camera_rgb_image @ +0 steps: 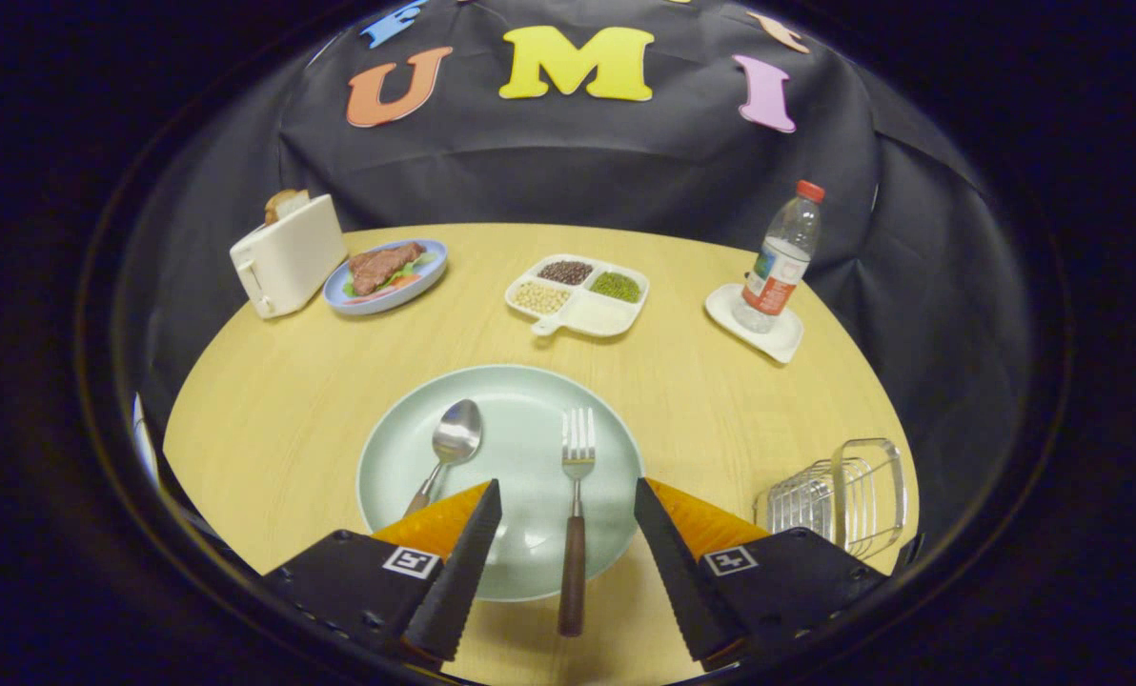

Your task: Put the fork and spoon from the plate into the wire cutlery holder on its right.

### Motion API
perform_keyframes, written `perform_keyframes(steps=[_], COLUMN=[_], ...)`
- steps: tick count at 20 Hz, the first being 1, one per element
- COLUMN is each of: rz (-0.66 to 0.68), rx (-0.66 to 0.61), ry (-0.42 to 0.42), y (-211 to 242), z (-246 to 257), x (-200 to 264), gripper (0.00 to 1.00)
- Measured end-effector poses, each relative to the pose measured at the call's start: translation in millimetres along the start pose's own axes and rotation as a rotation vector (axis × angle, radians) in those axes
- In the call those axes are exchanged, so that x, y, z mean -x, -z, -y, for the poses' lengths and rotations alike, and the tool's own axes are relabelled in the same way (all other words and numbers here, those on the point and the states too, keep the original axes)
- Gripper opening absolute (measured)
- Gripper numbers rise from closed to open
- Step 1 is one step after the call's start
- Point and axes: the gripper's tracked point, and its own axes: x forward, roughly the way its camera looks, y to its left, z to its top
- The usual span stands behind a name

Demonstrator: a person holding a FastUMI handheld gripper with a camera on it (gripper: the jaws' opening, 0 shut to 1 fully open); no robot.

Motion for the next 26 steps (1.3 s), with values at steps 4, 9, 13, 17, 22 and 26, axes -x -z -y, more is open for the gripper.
perform_keyframes(steps=[4,9,13,17,22,26], rz=[-0.125,-0.218,-0.263,-0.250,-0.222,-0.158], rx=[-0.020,-0.075,-0.107,-0.117,-0.134,-0.124], ry=[0.019,-0.018,-0.048,-0.065,-0.059,-0.070], y=[13.9,22.3,17.9,15.7,14.9,3.2], z=[2.6,0.4,-4.4,-10.8,-7.2,-6.1], x=[-20.6,-35.6,-33.9,-37.5,-25.4,1.1], gripper=[0.73,0.51,0.40,0.10,0.01,0.01])
